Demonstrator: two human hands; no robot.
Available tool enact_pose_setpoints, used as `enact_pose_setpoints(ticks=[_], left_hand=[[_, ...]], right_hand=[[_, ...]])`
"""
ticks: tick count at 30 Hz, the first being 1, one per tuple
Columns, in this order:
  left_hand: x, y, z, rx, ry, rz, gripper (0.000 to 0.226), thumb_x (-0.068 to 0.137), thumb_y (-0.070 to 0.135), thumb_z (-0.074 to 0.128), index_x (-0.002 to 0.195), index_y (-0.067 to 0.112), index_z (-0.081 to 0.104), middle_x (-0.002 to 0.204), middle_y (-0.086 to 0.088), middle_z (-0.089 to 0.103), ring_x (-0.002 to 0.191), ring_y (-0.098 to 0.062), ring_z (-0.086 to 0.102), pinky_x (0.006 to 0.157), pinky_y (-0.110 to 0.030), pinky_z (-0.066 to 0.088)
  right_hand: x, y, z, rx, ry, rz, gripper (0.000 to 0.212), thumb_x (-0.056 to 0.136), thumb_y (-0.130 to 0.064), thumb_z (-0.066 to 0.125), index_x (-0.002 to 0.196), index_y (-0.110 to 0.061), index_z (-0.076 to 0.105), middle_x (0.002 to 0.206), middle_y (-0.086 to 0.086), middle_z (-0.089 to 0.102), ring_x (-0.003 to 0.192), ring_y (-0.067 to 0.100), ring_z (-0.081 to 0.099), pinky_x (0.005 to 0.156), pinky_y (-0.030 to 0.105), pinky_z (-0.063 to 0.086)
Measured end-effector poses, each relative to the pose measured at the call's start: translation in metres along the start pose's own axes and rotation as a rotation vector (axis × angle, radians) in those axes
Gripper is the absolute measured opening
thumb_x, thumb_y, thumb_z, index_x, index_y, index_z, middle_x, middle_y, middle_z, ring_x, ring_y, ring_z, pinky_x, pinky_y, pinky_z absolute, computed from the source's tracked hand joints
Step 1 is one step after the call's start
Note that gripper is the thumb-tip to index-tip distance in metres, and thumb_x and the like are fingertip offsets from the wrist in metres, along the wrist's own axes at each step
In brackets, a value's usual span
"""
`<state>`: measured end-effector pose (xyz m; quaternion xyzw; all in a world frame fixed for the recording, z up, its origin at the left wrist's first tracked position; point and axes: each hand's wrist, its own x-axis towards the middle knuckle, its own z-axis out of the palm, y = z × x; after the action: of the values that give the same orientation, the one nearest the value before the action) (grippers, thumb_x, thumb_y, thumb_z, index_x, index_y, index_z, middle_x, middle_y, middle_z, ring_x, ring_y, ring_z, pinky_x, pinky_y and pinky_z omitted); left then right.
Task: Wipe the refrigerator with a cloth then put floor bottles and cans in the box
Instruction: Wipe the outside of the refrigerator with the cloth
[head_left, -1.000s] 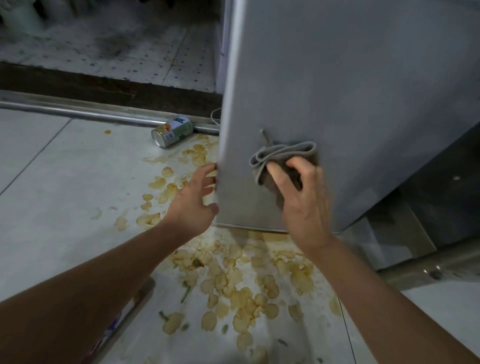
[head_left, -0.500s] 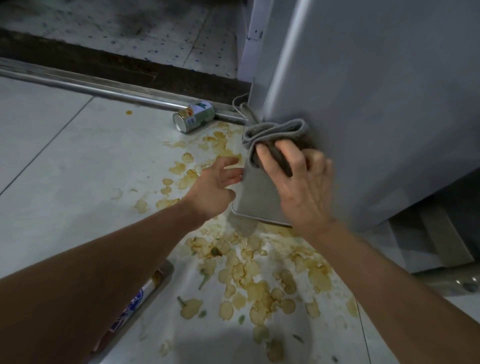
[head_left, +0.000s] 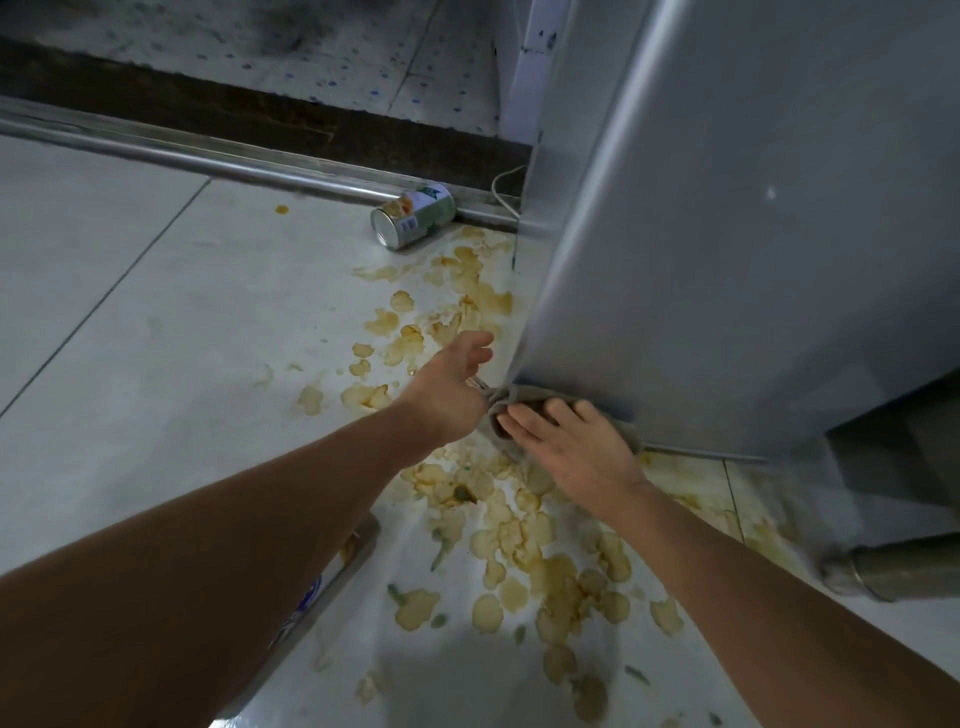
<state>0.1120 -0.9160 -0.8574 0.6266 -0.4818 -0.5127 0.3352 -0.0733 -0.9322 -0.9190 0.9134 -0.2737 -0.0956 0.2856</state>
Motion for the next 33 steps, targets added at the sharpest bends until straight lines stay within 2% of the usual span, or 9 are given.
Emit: enact_pose_setpoints(ticks=[4,7,11,14,18,21,26,30,33], left_hand=[[-0.001,0.007,0.008,0.024,-0.006,0.051,0.079,0.077,-0.015,0.047,0.141,0.028,0.031,0.147,0.003,0.038,0.135,-0.013,0.033,0.095,-0.027,0.037],[-0.001,0.012,0.012,0.034,0.019,0.079,0.079,0.074,-0.018,0.044,0.138,0.028,0.036,0.142,0.003,0.043,0.133,-0.011,0.035,0.096,-0.028,0.037],[-0.002,0.015,0.022,0.003,0.065,0.091,0.07,0.072,-0.02,0.044,0.123,0.027,0.045,0.129,0.001,0.052,0.126,-0.013,0.044,0.098,-0.03,0.04],[-0.002,0.014,0.029,-0.025,0.108,0.077,0.069,0.072,-0.02,0.044,0.121,0.028,0.043,0.121,0.006,0.054,0.121,-0.011,0.048,0.096,-0.034,0.046],[-0.005,0.016,0.039,-0.011,0.15,0.068,0.076,0.072,-0.018,0.047,0.131,0.028,0.036,0.118,0.01,0.051,0.114,-0.009,0.047,0.085,-0.034,0.05],[-0.005,0.018,0.045,-0.028,0.158,0.056,0.076,0.075,-0.017,0.049,0.134,0.028,0.032,0.115,0.012,0.047,0.106,-0.007,0.047,0.066,-0.018,0.044],[-0.003,0.015,0.049,-0.006,0.195,0.037,0.078,0.075,-0.016,0.051,0.132,0.032,0.031,0.113,0.013,0.048,0.106,-0.007,0.047,0.06,-0.017,0.044],[-0.001,0.013,0.055,0.076,0.265,0.035,0.077,0.074,-0.01,0.055,0.132,0.033,0.029,0.113,0.012,0.054,0.097,-0.011,0.054,0.071,-0.035,0.056],[0.0,0.013,0.059,0.078,0.274,0.019,0.076,0.075,-0.008,0.057,0.134,0.031,0.028,0.117,0.008,0.057,0.089,-0.011,0.057,0.068,-0.033,0.054]], right_hand=[[-0.019,0.035,-0.018,0.049,0.247,0.138,0.056,0.08,-0.018,0.063,0.134,-0.023,0.051,0.13,-0.006,0.042,0.089,0.021,0.045,0.068,0.035,0.045],[-0.04,0.063,-0.029,0.007,0.52,0.307,0.038,0.094,-0.012,0.045,0.128,-0.027,0.056,0.127,-0.004,0.041,0.084,0.024,0.043,0.069,0.039,0.036],[-0.044,0.077,-0.027,0.026,0.601,0.376,0.037,0.098,-0.013,0.041,0.127,-0.03,0.057,0.126,-0.003,0.041,0.087,0.024,0.043,0.068,0.039,0.037],[-0.049,0.064,-0.007,0.053,0.403,0.236,0.047,0.089,-0.012,0.049,0.133,-0.03,0.051,0.132,-0.005,0.042,0.094,0.024,0.04,0.075,0.04,0.035],[-0.063,0.05,0.013,0.081,-0.325,-0.073,0.07,0.093,-0.014,0.045,0.15,-0.022,0.004,0.153,-0.006,0.012,0.123,0.024,0.029,0.097,0.04,0.03],[-0.072,0.059,0.006,0.048,-0.198,0.0,0.069,0.088,-0.015,0.05,0.148,-0.023,0.018,0.148,-0.006,0.025,0.116,0.024,0.038,0.093,0.04,0.035],[-0.099,0.098,0.003,0.079,0.517,0.333,0.039,0.095,-0.007,0.039,0.126,-0.028,0.053,0.124,-0.003,0.042,0.088,0.023,0.044,0.07,0.038,0.035],[-0.102,0.086,0.026,0.124,0.405,0.314,0.042,0.085,-0.008,0.051,0.12,-0.031,0.057,0.12,0.001,0.041,0.09,0.025,0.042,0.071,0.038,0.041],[-0.115,0.077,0.045,0.177,-0.115,0.03,0.056,0.08,-0.01,0.06,0.132,-0.025,0.046,0.138,0.0,0.04,0.107,0.027,0.045,0.082,0.041,0.042]])
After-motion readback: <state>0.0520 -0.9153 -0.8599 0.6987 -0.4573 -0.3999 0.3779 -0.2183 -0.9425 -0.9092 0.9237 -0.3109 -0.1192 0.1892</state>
